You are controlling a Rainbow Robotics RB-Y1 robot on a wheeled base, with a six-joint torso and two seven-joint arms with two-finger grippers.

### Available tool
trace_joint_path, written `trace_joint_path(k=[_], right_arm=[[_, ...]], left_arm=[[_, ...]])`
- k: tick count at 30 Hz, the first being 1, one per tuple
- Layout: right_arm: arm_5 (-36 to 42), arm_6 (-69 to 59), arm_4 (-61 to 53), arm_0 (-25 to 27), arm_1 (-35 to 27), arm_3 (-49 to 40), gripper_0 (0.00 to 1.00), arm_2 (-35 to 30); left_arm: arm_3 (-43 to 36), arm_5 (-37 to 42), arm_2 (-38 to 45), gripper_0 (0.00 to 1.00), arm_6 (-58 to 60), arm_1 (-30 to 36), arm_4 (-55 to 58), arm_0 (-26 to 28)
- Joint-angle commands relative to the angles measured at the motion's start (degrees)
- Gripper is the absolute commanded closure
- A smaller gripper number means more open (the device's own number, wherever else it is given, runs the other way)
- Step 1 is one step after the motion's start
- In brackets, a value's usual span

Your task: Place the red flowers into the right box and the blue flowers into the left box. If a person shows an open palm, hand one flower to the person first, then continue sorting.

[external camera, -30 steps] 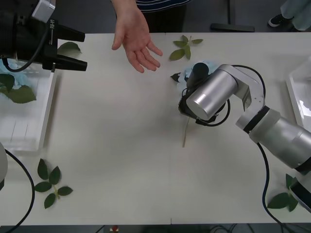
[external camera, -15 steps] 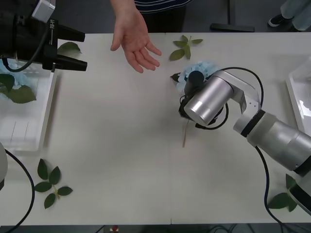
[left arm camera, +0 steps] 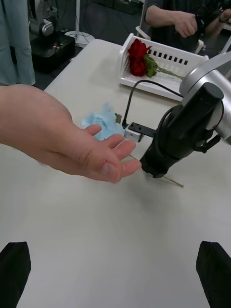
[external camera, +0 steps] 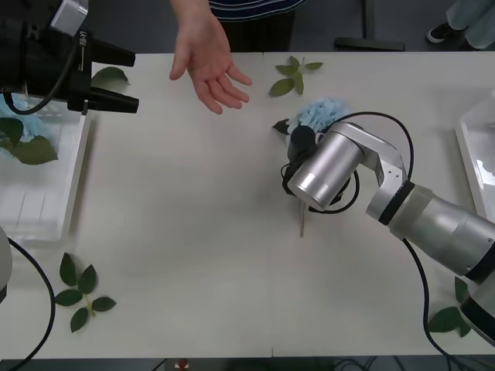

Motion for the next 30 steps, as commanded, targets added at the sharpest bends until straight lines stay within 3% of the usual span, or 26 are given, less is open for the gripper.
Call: trace_joint_path(k=[1,5,9,14,23,27,30], right_arm=[[-0.2,0.9,-0.5,-1.6,0.5,-0.4,1.00,-0.5],[-0.3,1.2,-1.6,-2.3,-1.4,-1.7,1.00,-0.7],[3.2,2.1,-11.0,-5.4,-8.7,-8.6,1.00,-2.8],[11.3,4.9,-26.9,-8.3,-21.1,-20.7,1.00,-10.5],[24.4,19.8,-43.5,-8.7,-33.7,-29.7,1.00,-27.3],[24.0,28.8,-43.3,-8.7,-36.2,-31.8,1.00,-29.7],[16.6,33.6,-40.5,-8.4,-37.0,-32.9,1.00,-29.7]], left_arm=[[-0.9,-0.2,0.1,0.00,0.0,2.2,0.3,-0.2],[-0.9,-0.2,0.1,0.00,0.0,2.2,0.3,-0.2],[-0.9,-0.2,0.1,0.00,0.0,2.2,0.3,-0.2],[-0.9,-0.2,0.1,0.00,0.0,2.2,0.3,-0.2],[-0.9,-0.2,0.1,0.00,0.0,2.2,0.3,-0.2],[-0.9,-0.2,0.1,0.00,0.0,2.2,0.3,-0.2],[-0.9,-0.2,0.1,0.00,0.0,2.2,0.3,-0.2]])
